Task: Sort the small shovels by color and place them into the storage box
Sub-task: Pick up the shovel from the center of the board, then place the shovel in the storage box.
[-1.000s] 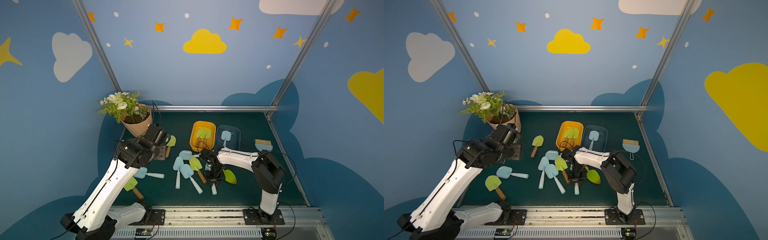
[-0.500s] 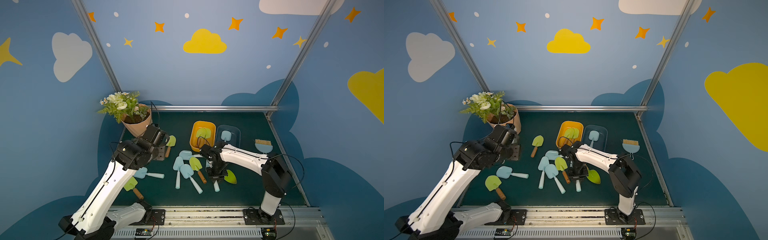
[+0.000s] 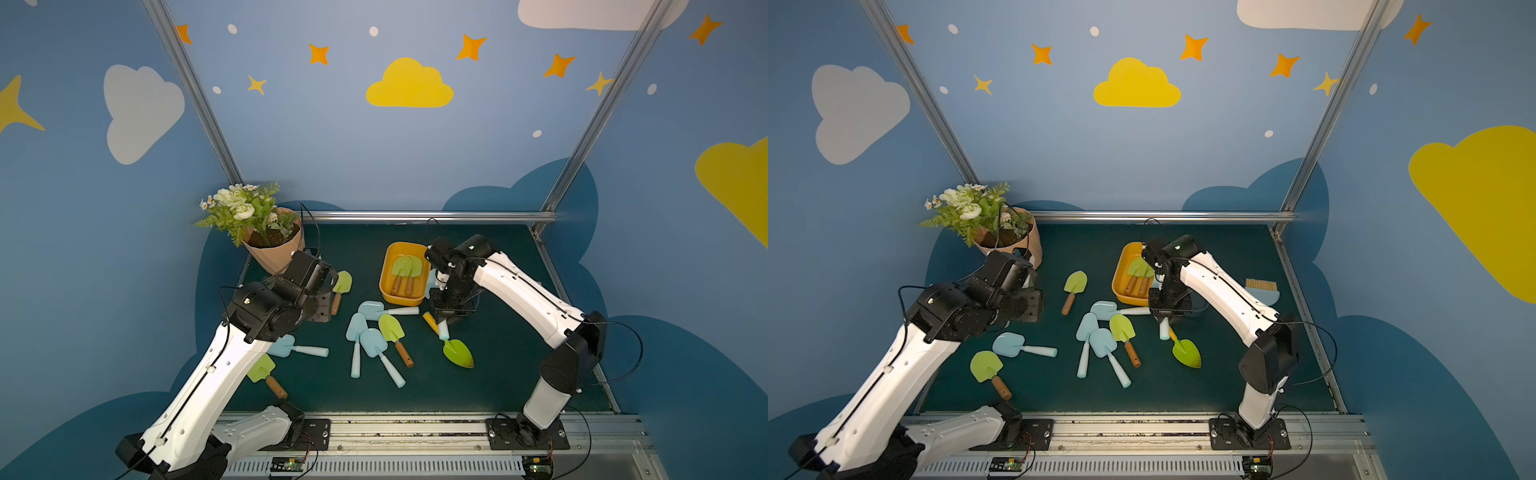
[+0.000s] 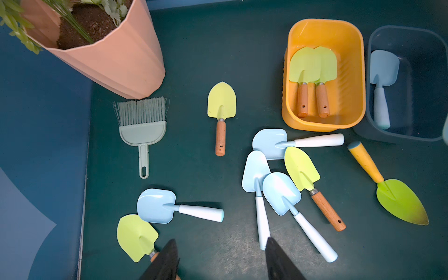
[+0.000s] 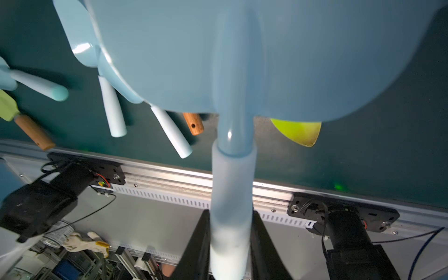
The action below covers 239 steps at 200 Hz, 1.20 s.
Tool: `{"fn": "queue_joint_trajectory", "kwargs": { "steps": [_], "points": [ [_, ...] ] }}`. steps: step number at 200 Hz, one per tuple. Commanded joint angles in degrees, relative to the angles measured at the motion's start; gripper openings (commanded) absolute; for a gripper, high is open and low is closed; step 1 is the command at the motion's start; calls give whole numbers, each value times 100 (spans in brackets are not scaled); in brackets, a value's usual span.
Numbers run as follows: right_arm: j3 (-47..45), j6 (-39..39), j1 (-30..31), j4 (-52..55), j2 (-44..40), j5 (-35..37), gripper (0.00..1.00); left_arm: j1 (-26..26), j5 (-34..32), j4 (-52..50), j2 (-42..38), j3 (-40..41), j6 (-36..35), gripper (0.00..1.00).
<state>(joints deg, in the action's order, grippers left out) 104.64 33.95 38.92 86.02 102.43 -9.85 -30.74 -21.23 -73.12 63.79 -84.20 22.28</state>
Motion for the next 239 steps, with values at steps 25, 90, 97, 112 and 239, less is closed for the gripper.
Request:
{"fn": "queue_joint_trajectory", "kwargs": {
  "steps": [25, 90, 97, 112, 239],
  "points": [
    [992, -485, -943, 442, 1048, -74, 2, 24, 404, 378, 50, 344, -103, 50],
    [2094, -782, -1658, 713, 2282, 131, 2, 49, 557, 619, -6, 683, -210, 50],
    [2166, -808, -1729, 708, 2358, 144, 2, 55, 573, 628, -11, 709, -218, 50],
    [2316, -918, -1849, 754, 2541, 161, 2, 68, 619, 673, -24, 771, -220, 50],
    [3040, -1595, -2289, 993, 3557, 185, 3, 94, 761, 857, 62, 1068, -181, 50]
  ]
}}
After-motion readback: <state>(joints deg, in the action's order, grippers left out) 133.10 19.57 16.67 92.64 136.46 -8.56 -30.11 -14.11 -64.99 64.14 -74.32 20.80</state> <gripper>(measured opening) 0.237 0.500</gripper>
